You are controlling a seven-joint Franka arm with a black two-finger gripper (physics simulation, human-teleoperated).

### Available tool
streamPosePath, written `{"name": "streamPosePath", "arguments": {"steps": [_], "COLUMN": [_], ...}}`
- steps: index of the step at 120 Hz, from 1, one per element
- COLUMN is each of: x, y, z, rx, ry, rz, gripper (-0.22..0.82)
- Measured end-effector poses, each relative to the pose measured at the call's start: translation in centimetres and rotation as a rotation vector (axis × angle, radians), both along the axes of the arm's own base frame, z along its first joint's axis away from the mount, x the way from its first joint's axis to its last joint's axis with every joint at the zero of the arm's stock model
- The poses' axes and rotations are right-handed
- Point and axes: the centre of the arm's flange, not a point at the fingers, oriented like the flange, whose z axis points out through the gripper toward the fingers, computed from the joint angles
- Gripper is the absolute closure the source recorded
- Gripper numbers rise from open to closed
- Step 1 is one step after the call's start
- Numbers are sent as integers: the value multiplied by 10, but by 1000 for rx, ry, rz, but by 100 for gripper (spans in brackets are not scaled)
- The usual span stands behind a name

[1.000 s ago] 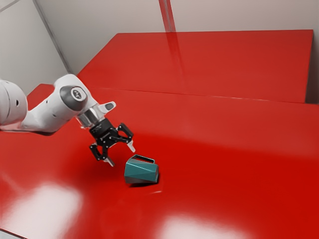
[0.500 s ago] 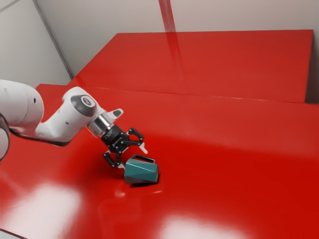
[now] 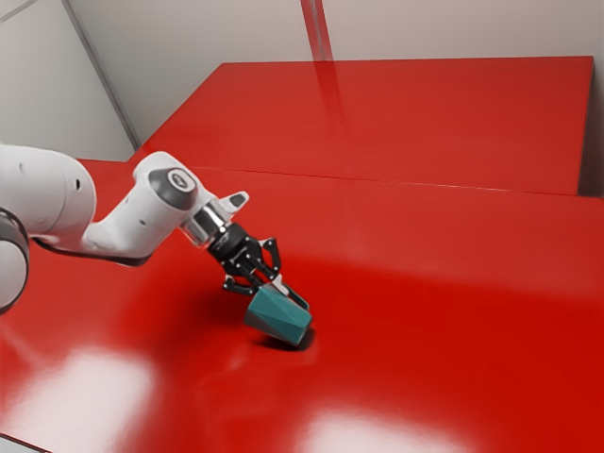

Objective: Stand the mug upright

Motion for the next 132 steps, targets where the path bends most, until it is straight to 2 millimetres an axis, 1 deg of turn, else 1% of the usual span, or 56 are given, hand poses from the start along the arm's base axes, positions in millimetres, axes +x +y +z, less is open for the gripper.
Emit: {"name": "streamPosePath", "arguments": {"steps": [18, 24, 36, 40, 51, 63, 79, 92, 105, 132], "x": [7, 8, 8, 7, 4, 1, -1, -8, -20, -27], "y": [-18, -21, -24, -26, -32, -27, -14, -7, -6, -30], "z": [10, 13, 27, 34, 64, 86, 104, 112, 111, 108], "rx": [6, 11, 41, 57, 140, 274, 447, 562, 628, 707], "ry": [-24, -29, -50, -62, -121, -179, -237, -271, -288, -330], "rz": [-19, -21, -36, -49, -112, -188, -273, -333, -370, -462], "gripper": [74, 75, 77, 77, 77, 78, 78, 78, 78, 78]}}
